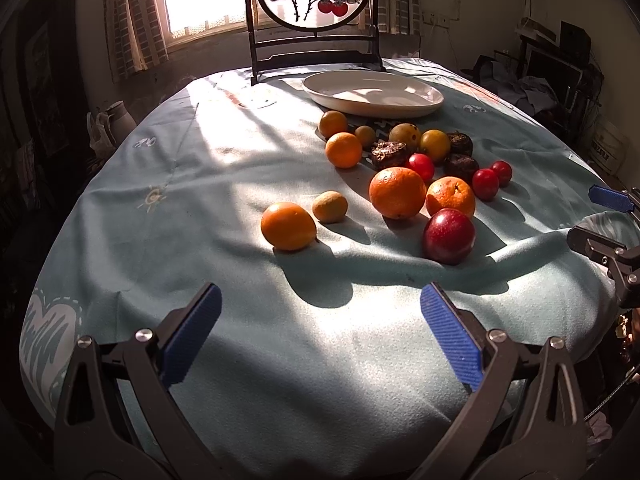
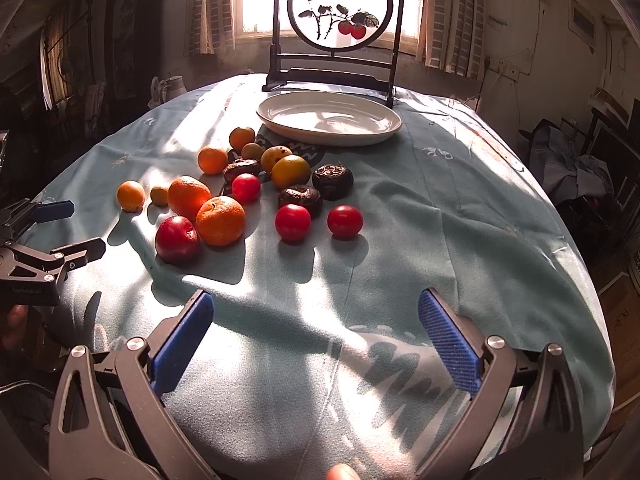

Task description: Organize fruits

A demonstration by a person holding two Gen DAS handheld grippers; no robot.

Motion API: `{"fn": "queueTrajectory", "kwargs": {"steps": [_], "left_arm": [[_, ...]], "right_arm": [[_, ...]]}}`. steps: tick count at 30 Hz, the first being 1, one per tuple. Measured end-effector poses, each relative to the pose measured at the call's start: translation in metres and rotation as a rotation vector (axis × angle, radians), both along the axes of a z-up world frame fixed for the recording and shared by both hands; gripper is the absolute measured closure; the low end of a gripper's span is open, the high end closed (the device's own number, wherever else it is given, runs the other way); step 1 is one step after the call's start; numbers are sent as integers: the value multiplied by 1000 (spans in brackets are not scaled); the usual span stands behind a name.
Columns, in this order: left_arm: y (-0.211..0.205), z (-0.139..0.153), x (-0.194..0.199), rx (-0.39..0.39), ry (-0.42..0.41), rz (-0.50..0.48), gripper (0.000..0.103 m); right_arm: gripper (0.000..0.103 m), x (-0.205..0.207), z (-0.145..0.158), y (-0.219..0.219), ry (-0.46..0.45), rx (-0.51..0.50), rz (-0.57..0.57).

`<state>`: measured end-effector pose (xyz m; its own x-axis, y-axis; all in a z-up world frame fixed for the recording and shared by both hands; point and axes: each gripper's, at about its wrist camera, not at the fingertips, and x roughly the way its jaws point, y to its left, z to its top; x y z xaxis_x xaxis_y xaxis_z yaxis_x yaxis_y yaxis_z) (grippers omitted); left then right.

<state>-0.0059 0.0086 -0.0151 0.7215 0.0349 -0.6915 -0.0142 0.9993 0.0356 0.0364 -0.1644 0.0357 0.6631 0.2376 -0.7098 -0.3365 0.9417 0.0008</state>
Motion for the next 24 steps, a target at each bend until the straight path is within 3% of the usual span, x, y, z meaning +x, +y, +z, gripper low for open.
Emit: {"fn": "queueTrajectory", "kwargs": {"steps": [6, 11, 20, 24], "left_arm": [[2, -1, 2, -6, 15, 1, 2], [8, -6, 7, -59, 52, -27, 2], [32, -10, 2, -124, 17, -24, 2], [46, -10, 3, -124, 9, -12, 2]], "right_arm": [[1, 1, -2, 2, 4, 38, 18], [1, 3, 3, 15, -24, 82, 68], [1, 25, -12, 69, 82, 136, 218], [29, 23, -17, 91, 118, 127, 276]]}}
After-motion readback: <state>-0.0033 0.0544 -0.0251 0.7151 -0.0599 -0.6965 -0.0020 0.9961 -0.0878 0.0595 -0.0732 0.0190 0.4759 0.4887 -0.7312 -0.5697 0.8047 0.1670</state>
